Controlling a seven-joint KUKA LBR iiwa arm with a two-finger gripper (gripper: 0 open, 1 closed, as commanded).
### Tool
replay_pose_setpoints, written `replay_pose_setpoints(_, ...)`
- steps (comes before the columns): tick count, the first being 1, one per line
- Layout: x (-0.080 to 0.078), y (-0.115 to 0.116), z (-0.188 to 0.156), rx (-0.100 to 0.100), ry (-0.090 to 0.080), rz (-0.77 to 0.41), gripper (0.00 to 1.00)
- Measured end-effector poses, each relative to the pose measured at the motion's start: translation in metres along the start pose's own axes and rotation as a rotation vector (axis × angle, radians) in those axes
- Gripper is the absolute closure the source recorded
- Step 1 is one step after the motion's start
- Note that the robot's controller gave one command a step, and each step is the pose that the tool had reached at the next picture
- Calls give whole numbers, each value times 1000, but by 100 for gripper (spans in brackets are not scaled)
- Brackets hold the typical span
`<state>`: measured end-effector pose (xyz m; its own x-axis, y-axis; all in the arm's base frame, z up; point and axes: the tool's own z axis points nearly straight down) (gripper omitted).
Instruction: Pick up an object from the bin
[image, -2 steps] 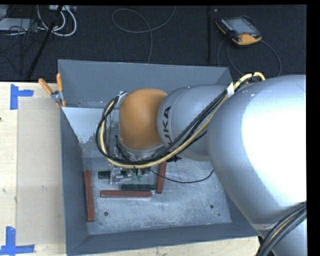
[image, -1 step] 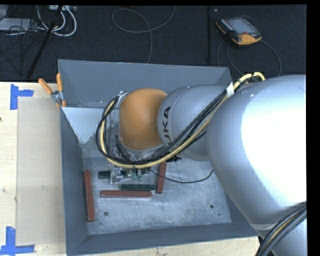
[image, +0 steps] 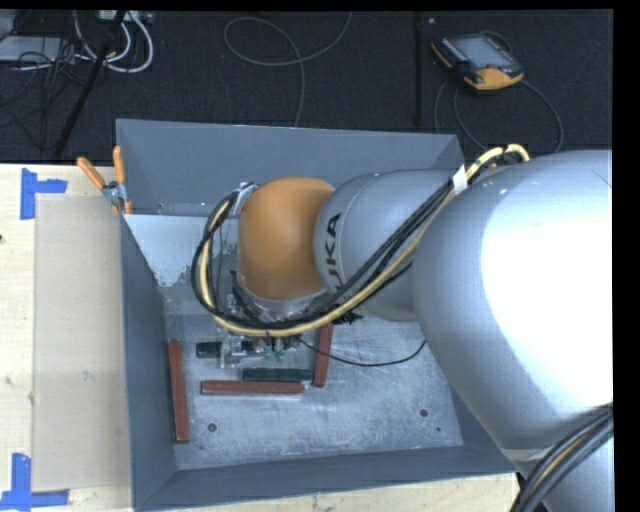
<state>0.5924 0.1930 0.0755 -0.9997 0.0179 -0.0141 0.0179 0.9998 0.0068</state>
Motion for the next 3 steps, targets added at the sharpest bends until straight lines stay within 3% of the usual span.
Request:
replay_pose_setpoints(2,0,0,0,0,0,1,100)
replay_pose_setpoints(3,-10,5,-156,6,10,-34,100)
